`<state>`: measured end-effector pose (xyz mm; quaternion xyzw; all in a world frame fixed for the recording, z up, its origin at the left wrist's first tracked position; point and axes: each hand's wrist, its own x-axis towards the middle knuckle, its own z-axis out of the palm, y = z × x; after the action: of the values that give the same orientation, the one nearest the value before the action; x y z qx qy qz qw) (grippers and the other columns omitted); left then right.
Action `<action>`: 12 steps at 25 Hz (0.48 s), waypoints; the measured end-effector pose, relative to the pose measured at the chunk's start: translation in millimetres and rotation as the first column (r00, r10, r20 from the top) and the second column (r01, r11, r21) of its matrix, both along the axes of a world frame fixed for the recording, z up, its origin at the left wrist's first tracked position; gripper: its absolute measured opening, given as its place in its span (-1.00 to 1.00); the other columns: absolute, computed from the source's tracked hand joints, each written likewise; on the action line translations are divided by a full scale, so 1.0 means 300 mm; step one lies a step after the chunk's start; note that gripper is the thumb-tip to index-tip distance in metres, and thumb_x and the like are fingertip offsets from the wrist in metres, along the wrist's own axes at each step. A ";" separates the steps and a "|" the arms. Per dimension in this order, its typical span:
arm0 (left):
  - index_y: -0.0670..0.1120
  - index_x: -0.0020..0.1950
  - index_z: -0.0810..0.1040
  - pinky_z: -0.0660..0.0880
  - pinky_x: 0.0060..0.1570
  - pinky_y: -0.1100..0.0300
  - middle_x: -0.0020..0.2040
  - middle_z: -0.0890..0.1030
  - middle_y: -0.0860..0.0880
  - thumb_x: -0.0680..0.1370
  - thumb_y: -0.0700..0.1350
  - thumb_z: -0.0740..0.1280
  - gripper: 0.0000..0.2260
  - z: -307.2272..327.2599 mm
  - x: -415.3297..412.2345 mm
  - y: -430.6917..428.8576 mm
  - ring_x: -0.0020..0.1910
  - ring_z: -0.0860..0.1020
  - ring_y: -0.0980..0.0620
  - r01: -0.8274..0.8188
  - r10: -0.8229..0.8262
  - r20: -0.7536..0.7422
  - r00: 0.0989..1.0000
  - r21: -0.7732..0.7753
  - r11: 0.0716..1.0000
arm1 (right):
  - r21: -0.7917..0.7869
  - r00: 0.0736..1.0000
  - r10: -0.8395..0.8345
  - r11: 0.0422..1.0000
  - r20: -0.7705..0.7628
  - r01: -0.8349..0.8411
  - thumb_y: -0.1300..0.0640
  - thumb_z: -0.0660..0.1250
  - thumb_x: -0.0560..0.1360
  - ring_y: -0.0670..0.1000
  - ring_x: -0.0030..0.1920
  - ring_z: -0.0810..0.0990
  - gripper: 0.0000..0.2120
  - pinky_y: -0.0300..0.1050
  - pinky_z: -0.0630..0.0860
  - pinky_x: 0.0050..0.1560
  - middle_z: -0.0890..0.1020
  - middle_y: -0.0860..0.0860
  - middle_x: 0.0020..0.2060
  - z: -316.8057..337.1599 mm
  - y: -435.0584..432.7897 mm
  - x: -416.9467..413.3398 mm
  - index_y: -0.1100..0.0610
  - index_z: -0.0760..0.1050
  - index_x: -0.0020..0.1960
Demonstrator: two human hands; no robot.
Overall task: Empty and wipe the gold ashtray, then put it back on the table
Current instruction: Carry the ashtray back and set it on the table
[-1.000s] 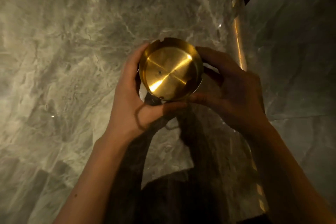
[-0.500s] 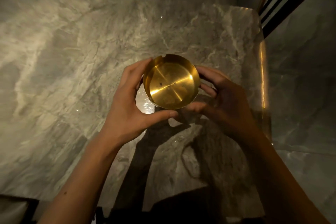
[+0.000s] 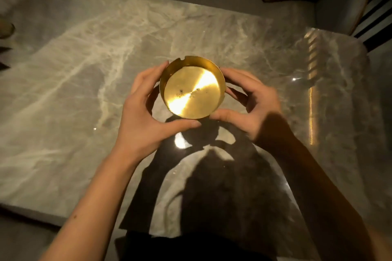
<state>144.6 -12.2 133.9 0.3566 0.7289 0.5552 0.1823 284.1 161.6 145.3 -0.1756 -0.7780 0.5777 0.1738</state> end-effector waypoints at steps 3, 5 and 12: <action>-0.13 0.50 0.35 0.41 0.42 -0.01 0.37 0.41 -0.07 0.18 0.07 0.63 -0.05 0.025 -0.205 -0.187 0.42 0.42 0.03 0.003 -0.003 0.002 1.000 -0.024 1.000 | -0.057 0.999 -0.002 0.998 0.035 0.004 0.15 0.60 0.25 -0.10 0.34 0.50 -0.25 -0.12 0.43 0.38 0.53 0.02 0.31 0.032 -0.197 -0.203 0.12 0.42 0.38; -0.07 0.50 0.36 0.40 0.44 0.02 0.37 0.41 0.01 0.14 0.10 0.64 -0.02 0.065 -0.324 -0.322 0.42 0.41 0.09 -0.031 0.032 0.030 0.999 -0.048 0.998 | -0.085 0.999 0.015 0.996 0.032 -0.012 0.03 0.60 0.21 -0.06 0.35 0.50 -0.24 -0.07 0.43 0.39 0.52 0.04 0.32 0.066 -0.326 -0.331 0.05 0.43 0.36; -0.04 0.50 0.35 0.40 0.44 0.03 0.40 0.40 0.01 0.13 0.12 0.63 -0.01 0.131 -0.530 -0.693 0.42 0.41 0.12 -0.206 0.210 0.062 0.976 -0.070 0.976 | -0.001 0.982 0.185 0.983 0.023 -0.185 0.15 0.58 0.29 -0.03 0.34 0.50 -0.30 -0.01 0.44 0.39 0.53 0.06 0.29 0.138 -0.630 -0.645 0.18 0.43 0.38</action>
<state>-14.5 -220.0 173.4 0.2531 0.7728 0.5597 0.1596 90.6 -27.5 186.7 -0.1092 -0.7931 0.5889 0.1104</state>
